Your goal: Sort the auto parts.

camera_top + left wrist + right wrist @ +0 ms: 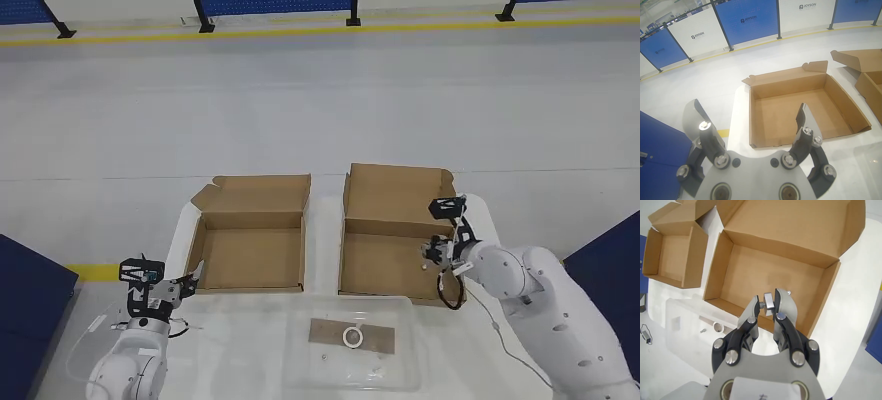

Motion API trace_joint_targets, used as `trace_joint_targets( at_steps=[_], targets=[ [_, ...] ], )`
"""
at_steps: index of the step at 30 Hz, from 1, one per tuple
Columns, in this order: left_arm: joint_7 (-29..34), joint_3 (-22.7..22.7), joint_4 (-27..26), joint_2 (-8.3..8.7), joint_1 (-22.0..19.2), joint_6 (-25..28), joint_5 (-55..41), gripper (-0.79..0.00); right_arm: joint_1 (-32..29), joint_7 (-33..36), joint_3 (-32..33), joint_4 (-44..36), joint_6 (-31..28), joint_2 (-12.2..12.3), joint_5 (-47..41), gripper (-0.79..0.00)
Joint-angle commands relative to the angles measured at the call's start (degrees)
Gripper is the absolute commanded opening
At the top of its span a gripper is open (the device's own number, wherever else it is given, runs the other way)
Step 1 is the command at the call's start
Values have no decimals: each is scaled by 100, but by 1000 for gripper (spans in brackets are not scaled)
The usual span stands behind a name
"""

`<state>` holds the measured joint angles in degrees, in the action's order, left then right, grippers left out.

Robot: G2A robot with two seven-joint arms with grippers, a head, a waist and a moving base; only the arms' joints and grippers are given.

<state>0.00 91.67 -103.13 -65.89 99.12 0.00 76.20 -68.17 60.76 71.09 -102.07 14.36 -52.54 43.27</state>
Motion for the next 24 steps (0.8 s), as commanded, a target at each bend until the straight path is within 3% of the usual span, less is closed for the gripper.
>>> trace_joint_targets(
  at_steps=[1,7,18,24],
  targets=[
    [0,0,0,0,0,0,0,0,199,31,-292,241,117,-56,222,-785],
    [0,0,0,0,0,0,0,0,579,12,-845,806,219,-202,397,-785],
    [0,0,0,0,0,0,0,0,545,-100,-850,786,179,-206,423,-785],
    [0,0,0,0,0,0,0,0,674,-41,-1249,809,499,-284,1295,-785]
  ],
)
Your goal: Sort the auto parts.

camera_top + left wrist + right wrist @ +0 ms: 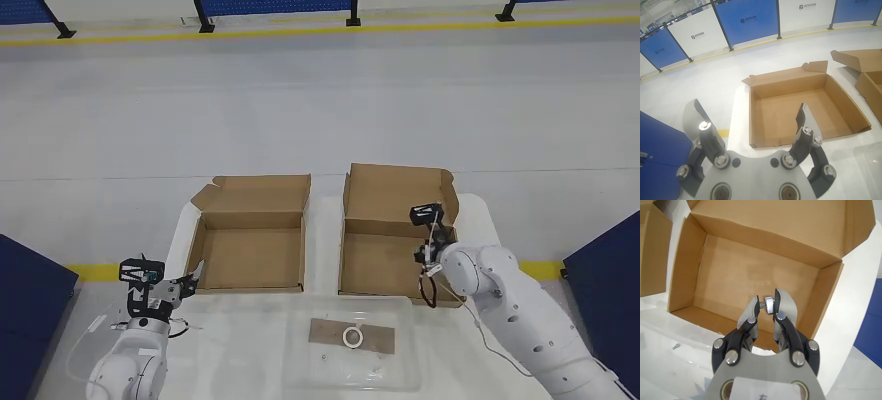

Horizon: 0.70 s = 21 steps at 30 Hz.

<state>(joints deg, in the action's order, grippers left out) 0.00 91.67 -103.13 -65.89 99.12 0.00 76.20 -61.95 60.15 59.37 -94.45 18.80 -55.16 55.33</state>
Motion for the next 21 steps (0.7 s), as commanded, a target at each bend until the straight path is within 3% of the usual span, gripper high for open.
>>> trace_joint_targets(
  at_steps=[1,9,21],
  targets=[
    [0,0,0,0,0,0,0,0,117,59,-167,128,109,-49,183,-785],
    [0,0,0,0,0,0,0,0,631,231,-861,988,349,-342,400,-785],
    [0,0,0,0,0,0,0,0,973,199,-1214,1761,201,-646,127,-785]
  ],
)
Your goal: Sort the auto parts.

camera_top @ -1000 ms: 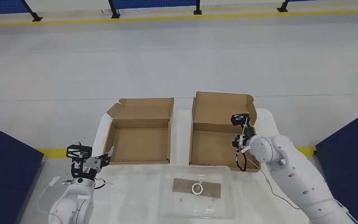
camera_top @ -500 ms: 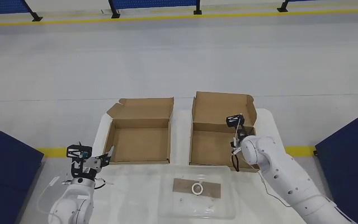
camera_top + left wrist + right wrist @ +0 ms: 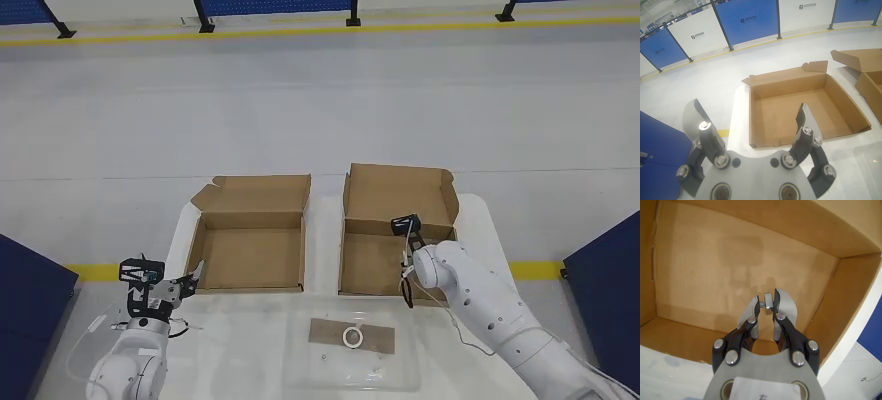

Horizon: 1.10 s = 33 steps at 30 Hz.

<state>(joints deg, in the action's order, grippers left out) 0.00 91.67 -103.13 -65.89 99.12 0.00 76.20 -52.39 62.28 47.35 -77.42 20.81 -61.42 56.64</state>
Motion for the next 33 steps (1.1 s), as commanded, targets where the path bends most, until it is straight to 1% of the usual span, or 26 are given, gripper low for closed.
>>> trace_joint_targets(
  at_steps=[1,11,24,27,28,29,33],
  targets=[
    [0,0,0,0,0,0,0,0,31,-25,-22,100,-9,-37,-16,-785],
    [0,0,0,0,0,0,0,0,104,-137,-60,393,-78,-179,-67,-785],
    [0,0,0,0,0,0,0,0,93,-194,32,551,-158,-282,-27,-785],
    [0,0,0,0,0,0,0,0,82,-186,61,555,-174,-298,-2,-637],
    [0,0,0,0,0,0,0,0,78,-176,72,549,-177,-303,9,-570],
    [0,0,0,0,0,0,0,0,74,-175,85,538,-177,-307,22,-526],
    [0,0,0,0,0,0,0,0,37,-151,143,438,-154,-315,102,-406]
  ],
)
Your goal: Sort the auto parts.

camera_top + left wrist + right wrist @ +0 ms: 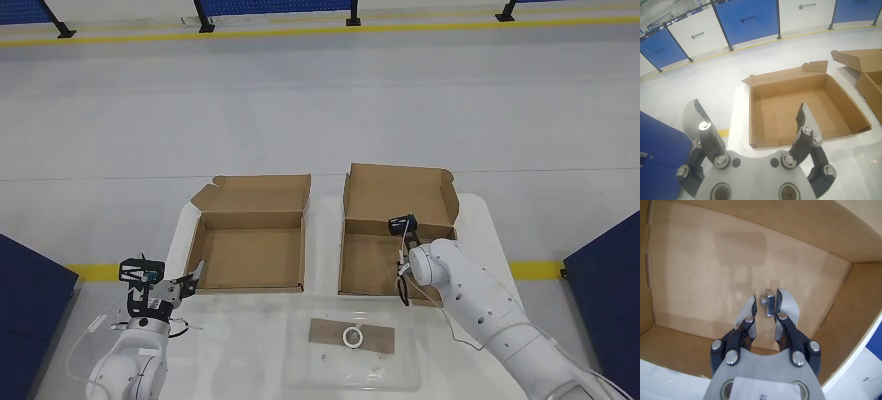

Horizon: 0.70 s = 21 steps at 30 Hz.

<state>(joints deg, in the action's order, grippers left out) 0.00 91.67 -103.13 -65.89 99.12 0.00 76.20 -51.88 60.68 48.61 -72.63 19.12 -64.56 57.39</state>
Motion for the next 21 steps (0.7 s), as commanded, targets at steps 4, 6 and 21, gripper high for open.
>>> trace_joint_targets(
  at_steps=[4,6,21],
  targets=[
    [0,0,0,0,0,0,0,0,-135,34,140,-410,46,21,131,0],
    [0,0,0,0,0,0,0,0,-235,91,248,-678,77,56,239,0],
    [0,0,0,0,0,0,0,0,-1580,371,1955,-2873,-355,409,-220,0]
  ],
)
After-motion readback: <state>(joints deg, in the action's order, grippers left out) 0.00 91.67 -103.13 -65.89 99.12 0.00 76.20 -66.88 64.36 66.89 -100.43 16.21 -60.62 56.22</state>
